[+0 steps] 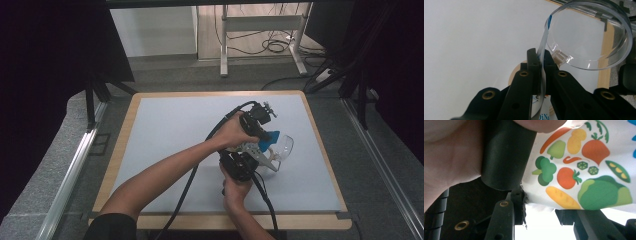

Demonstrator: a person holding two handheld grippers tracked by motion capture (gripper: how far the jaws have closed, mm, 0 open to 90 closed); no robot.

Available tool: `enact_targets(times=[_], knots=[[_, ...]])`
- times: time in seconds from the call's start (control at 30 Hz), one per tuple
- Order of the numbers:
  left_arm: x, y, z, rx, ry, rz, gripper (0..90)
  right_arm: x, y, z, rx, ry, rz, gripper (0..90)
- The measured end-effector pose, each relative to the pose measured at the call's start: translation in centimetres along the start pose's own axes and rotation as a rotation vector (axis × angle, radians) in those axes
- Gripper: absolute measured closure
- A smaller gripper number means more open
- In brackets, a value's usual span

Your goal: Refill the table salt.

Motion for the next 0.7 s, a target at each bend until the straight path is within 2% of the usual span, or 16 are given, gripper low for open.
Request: enact_targets(times=[0.7], knots=[[-0.08,0.18,0.03,0.002,0.001,-0.007,88.8,-0.11,-0.07,0.06,-0.003,0.002,-0.001,64.9]])
Point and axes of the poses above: each handheld gripper's, and its own axes: y roughly backward along the jaws, x roughly out of its underside, z roughly to its left, the point moved 7 cm from there along -y, roughly forward along the jaws, and after that the axes turned 8 degrees about -z, right-handed, at the moved point
